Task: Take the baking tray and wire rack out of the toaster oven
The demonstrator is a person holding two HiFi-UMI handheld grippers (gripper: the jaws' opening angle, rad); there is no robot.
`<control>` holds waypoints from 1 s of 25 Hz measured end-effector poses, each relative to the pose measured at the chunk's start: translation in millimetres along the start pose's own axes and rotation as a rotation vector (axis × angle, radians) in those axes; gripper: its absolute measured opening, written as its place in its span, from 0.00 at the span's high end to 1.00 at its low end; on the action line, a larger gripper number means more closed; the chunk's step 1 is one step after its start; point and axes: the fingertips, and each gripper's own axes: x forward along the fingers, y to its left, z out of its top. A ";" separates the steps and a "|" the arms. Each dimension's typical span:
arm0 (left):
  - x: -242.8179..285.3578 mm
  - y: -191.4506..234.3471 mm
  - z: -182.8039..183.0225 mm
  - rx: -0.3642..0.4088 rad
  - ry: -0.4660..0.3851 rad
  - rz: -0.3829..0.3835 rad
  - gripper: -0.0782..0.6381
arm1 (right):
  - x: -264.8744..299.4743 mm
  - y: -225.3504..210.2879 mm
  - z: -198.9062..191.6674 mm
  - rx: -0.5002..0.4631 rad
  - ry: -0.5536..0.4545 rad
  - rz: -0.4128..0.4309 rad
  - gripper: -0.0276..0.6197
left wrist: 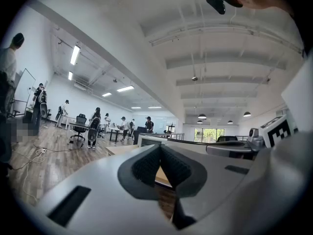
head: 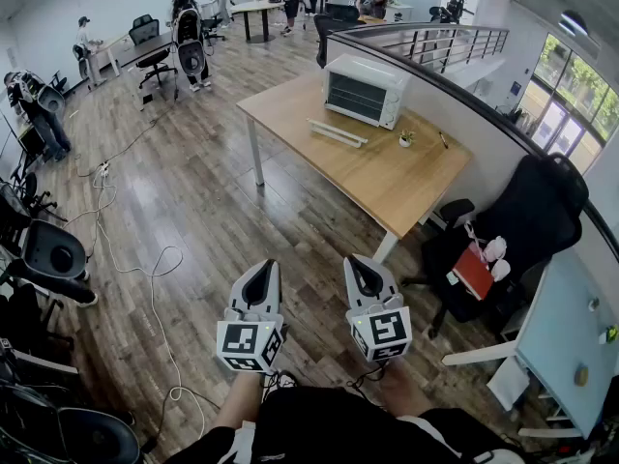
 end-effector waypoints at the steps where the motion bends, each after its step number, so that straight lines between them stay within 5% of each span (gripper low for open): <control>1: -0.6 2.8 -0.8 -0.001 0.001 0.001 0.86 | 0.4 -0.3 -1.7 0.002 0.005 -0.004 0.95; 8: 5.8 24.6 -7.5 -0.009 0.012 -0.014 0.86 | 11.3 -1.9 -10.6 0.012 0.022 -0.041 0.95; 16: 19.6 43.5 -20.9 -0.050 0.027 -0.137 0.86 | 33.0 8.4 -24.1 0.059 0.019 -0.096 0.95; 21: 22.2 71.3 -38.2 -0.049 0.087 -0.157 0.83 | 43.1 17.3 -44.1 0.140 0.034 -0.118 0.67; 23: 23.9 83.3 -48.7 -0.066 0.120 -0.160 0.59 | 45.2 18.2 -52.7 0.155 0.048 -0.129 0.60; 25: 26.8 94.6 -54.5 -0.079 0.138 -0.160 0.54 | 47.8 16.4 -59.0 0.158 0.069 -0.142 0.54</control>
